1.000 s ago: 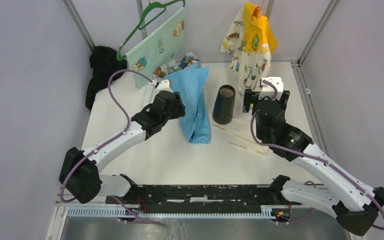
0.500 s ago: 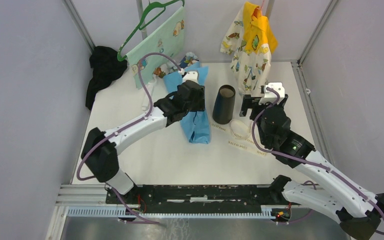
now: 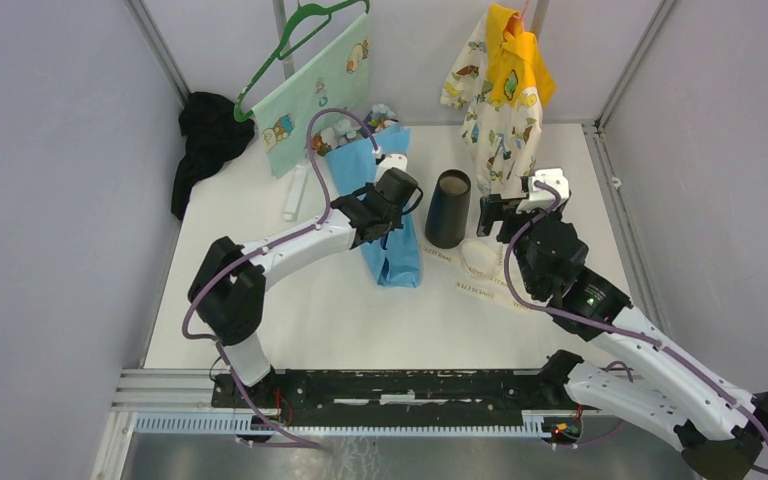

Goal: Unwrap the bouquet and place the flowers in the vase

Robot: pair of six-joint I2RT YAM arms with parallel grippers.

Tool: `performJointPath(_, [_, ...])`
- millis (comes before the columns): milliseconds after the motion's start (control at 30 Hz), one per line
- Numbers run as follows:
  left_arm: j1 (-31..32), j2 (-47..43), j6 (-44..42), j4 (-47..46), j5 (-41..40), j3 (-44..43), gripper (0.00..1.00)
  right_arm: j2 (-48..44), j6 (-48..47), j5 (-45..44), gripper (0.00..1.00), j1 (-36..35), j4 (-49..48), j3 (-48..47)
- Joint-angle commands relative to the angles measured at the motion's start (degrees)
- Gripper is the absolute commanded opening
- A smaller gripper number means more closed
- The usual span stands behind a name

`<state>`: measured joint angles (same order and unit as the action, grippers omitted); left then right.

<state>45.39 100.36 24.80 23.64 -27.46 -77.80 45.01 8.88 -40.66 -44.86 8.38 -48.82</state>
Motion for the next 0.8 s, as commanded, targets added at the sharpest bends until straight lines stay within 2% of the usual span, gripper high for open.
performJointPath(0, [0.04,-7.04,0.81,-0.22,-7.40,3.78,0.02,2.11,-1.50,6.85,0.88,0.10,-3.80,-0.10])
performJointPath(267, [-0.03,-21.88,9.75,8.35,-16.15,16.09,0.02,11.60,-1.47,18.35,0.84,-0.11,-5.00,-2.43])
performJointPath(567, [-0.03,-28.03,24.15,16.62,-22.16,27.10,0.03,24.92,-2.28,23.84,0.84,-4.24,-5.52,-6.81])
performJointPath(633, [-0.05,-28.32,26.27,18.31,-22.43,27.87,0.13,28.57,-2.52,24.12,0.84,-5.77,-5.36,-8.38])
performJointPath(767, [-0.08,-30.86,28.93,22.18,-22.90,27.32,0.54,35.04,-2.66,24.91,0.85,-9.28,-5.61,-11.52])
